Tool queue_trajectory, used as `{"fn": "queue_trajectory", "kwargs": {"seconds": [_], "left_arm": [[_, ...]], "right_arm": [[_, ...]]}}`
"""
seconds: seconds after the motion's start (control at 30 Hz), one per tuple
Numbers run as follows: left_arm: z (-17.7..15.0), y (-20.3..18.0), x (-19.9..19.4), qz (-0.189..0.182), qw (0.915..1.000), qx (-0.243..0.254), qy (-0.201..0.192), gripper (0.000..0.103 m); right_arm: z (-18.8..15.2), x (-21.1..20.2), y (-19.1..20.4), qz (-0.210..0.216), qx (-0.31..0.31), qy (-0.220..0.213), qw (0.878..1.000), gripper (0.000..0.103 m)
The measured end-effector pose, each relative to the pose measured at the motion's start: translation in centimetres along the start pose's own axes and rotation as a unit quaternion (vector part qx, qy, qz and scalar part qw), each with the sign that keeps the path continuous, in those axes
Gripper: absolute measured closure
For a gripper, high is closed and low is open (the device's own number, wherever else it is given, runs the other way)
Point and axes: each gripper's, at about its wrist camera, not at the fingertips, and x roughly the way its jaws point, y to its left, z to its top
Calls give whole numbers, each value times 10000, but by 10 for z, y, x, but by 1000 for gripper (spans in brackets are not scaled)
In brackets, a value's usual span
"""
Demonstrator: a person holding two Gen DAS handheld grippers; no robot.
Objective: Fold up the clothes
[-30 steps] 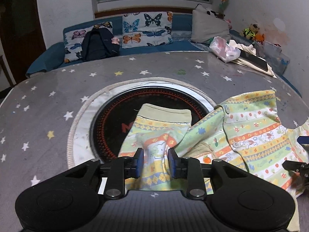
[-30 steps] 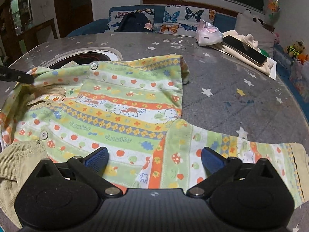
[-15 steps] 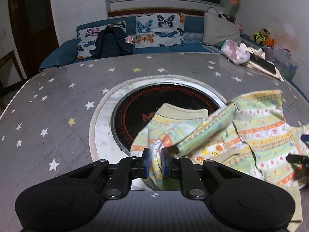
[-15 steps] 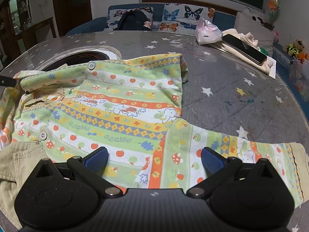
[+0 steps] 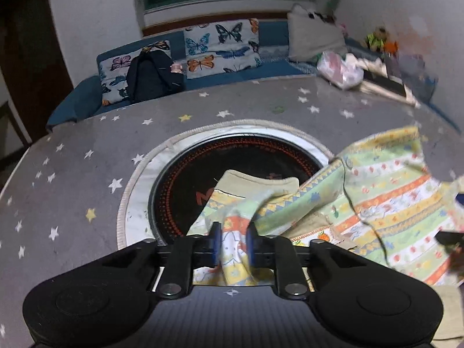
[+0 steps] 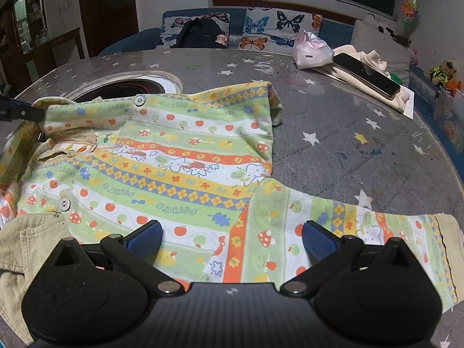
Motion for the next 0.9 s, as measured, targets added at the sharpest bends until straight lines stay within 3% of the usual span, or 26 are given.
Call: {"fn": "queue_trajectory", "kwargs": {"seconds": [0.17,0.33,0.43,0.5,0.67,0.73,0.77,0.9], "left_arm": [[-8,17,-14,126,9996,-245,-63,96],[-18,26,-24,263,9990,-350,-26,95],[-19,21,-21,327,9992,-208,35,85],[-16,15,-18,374,9993,-73,2,66],[-5,2,-6,395,9990,219,-68,64],[-3,1,0,366,9990,273,-41,78],[-3,3,2,323,9992,237,-3,92],[-10,20,-12,459,9987,-208,-91,98]], "right_arm": [[0,0,0,-4,0,-21,10000,0],[0,1,2,-37,30,-45,10000,0],[1,1,2,-35,26,-44,10000,0],[1,1,2,-43,32,-44,10000,0],[0,1,3,-54,41,-56,10000,0],[0,1,3,-53,41,-54,10000,0],[0,1,3,-52,41,-52,10000,0],[0,0,3,-53,41,-55,10000,0]]}}
